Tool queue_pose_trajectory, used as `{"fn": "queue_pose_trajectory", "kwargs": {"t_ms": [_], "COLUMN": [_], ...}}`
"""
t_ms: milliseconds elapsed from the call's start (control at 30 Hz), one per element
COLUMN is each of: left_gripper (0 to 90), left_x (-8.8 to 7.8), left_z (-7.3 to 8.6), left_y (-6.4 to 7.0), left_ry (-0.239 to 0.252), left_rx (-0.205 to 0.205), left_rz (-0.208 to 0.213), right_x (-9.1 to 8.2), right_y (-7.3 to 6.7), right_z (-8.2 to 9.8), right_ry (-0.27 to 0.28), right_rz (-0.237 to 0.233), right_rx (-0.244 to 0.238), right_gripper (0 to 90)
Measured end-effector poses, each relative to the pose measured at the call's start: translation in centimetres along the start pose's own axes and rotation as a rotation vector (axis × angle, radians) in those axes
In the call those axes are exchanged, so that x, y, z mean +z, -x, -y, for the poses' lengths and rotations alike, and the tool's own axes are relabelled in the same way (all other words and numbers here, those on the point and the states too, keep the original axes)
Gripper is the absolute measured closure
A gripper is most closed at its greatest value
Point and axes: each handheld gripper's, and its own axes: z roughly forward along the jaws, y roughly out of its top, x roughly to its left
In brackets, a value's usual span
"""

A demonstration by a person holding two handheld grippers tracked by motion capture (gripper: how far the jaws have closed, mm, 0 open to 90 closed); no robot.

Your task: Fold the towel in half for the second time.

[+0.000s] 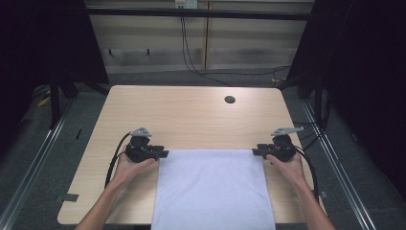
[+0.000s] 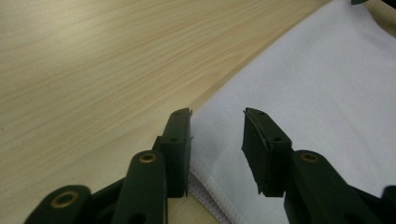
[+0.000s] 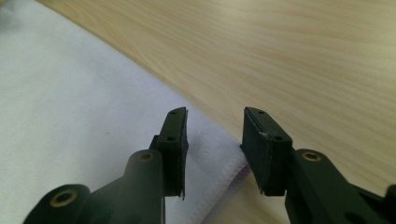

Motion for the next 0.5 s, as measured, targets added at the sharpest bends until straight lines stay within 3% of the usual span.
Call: {"fn": "queue_pose_trajectory", "kwargs": {"t_ms": [67, 300, 400, 500], "left_gripper": [57.5, 52.2, 50.4, 50.3], "left_x": [0.2, 0.7, 0.5, 0.5], "left_z": [0.1, 0.5, 0.7, 0.9], "left_y": [-0.2, -1.5, -2.5, -3.0], "left_ry": [-0.005, -0.014, 0.017, 0.022], "left_rx": [-0.005, 0.000, -0.056, -0.068], "left_rz": [-0.005, -0.052, -0.030, -0.007], "right_x": [0.1, 1.2, 1.3, 1.2], "right_y": [0.1, 0.7, 0.8, 0.8], "right_z": [0.1, 0.4, 0.6, 0.5], "right_ry": [-0.012, -0.031, -0.048, -0.050], "right_rz": [-0.008, 0.054, 0.050, 0.042], "right_rx": [0.002, -0.005, -0.002, -0.006], "right_gripper": [60.1, 54.9, 53.9, 58.4]}}
